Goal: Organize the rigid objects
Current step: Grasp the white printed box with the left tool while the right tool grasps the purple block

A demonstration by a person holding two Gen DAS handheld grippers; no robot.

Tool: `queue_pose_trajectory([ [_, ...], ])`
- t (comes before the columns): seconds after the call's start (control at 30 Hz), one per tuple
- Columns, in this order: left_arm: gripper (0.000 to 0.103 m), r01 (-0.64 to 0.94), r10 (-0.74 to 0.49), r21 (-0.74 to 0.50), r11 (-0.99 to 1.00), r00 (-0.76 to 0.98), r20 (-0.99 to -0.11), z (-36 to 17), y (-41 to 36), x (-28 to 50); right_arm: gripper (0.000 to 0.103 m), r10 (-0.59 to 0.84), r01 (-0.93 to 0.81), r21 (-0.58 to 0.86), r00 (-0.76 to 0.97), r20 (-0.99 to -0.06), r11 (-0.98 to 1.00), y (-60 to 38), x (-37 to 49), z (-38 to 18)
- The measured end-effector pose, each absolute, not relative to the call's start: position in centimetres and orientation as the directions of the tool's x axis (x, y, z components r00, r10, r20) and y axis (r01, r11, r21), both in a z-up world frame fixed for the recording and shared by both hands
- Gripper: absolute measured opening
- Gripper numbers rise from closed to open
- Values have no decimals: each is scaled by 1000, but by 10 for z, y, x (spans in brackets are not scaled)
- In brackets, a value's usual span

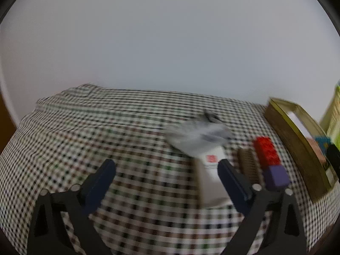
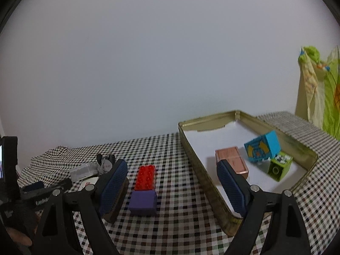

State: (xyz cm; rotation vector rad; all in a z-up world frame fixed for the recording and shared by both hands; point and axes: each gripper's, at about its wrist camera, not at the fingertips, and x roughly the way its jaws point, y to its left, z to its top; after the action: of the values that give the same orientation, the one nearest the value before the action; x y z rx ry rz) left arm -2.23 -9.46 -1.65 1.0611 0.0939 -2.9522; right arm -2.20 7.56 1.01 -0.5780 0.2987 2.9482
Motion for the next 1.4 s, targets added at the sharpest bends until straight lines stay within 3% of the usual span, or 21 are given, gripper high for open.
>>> queue_pose_trajectory([
  [0.1, 94, -31, 57, -51, -998, -747, -662, -20, -78, -28, 88, 77, -161, 174, -909, -409, -971, 78, -25, 8],
  [0.3, 74, -35, 81, -75, -997, -620, -780, -43, -63, -61, 88, 73, -155, 165, -905, -420, -974, 78, -27, 8],
  [0.47, 68, -54, 87, -68, -996, -621, -779, -45, -60, -61, 88, 58, -144, 166, -898, -436, -976, 78, -32, 5],
  [0.5, 64, -55, 86, -66, -996, -622, -778, -45, -61, -61, 88, 55, -141, 165, -897, -439, -976, 78, -33, 5],
  [0.57, 40, -63, 82, -55, -997, -627, -774, -44, -63, -59, 88, 51, -137, 165, -895, -443, -977, 78, -32, 5],
  [0.87, 40, -150, 187, -119, -982, -619, -763, -32, -67, -36, 88, 47, -128, 158, -897, -439, -979, 76, -31, 5],
  [1.1, 40, -250, 275, -127, -960, -748, -604, 16, -64, 1, 88, 34, -76, 76, -893, -448, -994, 57, -34, 7],
  [1.23, 40, -197, 245, -147, -969, -812, -530, 35, -84, 8, 86, 34, -66, 54, -889, -456, -996, 47, -40, 5],
  [1.27, 40, -175, 230, -153, -973, -821, -523, 37, -90, 6, 85, 39, -69, 45, -881, -471, -997, 44, -45, 4],
  [1.33, 40, -115, 187, -169, -979, -837, -514, 41, -104, 2, 65, 37, -67, 39, -854, -519, -997, 41, -58, -1],
  [1.4, 40, -68, 152, -178, -982, -843, -516, 42, -113, -5, 60, 28, -69, 50, -818, -575, -996, 41, -70, -8],
])
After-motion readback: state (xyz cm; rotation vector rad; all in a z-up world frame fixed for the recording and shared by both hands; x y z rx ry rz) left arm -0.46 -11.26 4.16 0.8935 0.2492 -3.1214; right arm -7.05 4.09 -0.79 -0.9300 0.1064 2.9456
